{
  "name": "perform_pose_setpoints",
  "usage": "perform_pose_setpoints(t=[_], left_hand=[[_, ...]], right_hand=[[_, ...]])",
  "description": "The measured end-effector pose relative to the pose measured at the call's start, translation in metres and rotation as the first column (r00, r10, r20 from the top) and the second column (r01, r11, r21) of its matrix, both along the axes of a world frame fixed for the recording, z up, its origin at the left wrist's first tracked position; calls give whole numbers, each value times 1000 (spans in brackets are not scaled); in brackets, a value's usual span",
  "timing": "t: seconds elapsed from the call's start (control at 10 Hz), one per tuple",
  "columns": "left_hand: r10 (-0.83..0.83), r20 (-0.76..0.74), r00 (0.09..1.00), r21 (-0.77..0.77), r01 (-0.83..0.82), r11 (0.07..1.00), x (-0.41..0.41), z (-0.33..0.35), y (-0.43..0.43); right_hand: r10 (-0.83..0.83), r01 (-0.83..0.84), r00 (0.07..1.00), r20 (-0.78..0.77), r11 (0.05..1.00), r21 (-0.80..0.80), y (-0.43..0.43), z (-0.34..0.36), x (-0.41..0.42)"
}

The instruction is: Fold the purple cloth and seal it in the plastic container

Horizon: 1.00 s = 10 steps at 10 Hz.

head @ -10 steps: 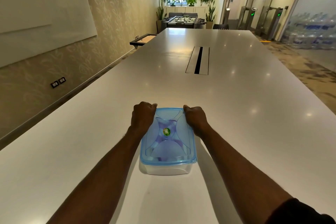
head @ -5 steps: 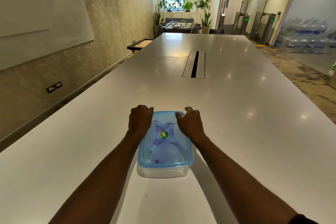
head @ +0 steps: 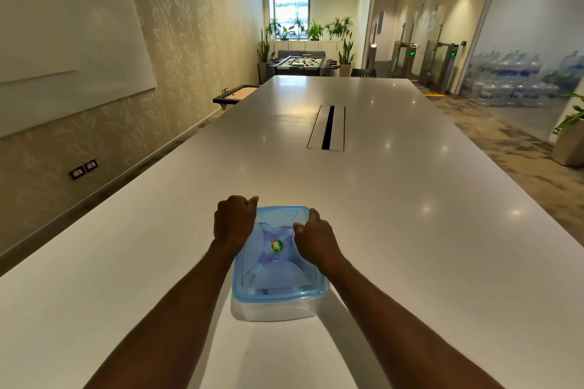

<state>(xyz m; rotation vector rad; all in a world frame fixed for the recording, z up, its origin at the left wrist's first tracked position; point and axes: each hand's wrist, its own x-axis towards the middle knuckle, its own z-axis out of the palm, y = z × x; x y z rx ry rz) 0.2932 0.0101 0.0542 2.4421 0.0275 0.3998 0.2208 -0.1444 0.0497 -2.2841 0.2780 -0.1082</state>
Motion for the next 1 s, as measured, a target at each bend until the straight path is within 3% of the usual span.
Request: perform_pose_setpoints(t=[0.1,0.3,0.6,0.8,1.0], left_hand=[[-10,9,1000,19,10,1000,-2,2,0],[-66,-137,988,144,86,986,-16,-1,-9],[-149,-196,969,561,235,793,-44,-13,-13],[-97,-246,964,499,212,841,-52,-2,-17],[-110,-167,980,502,181,846,-45,8,-29]], right_hand=[[-5,5,1000,-2,999,-43,1,-1,1],[-4,1,1000,-23,993,-119,5,-3,2],[-12,6,999,-45,989,-145,7,1,0],[34,-52,996,-87,974,-221,4,0,-1],[77,-89,996,-46,908,-410,-6,12,-3]])
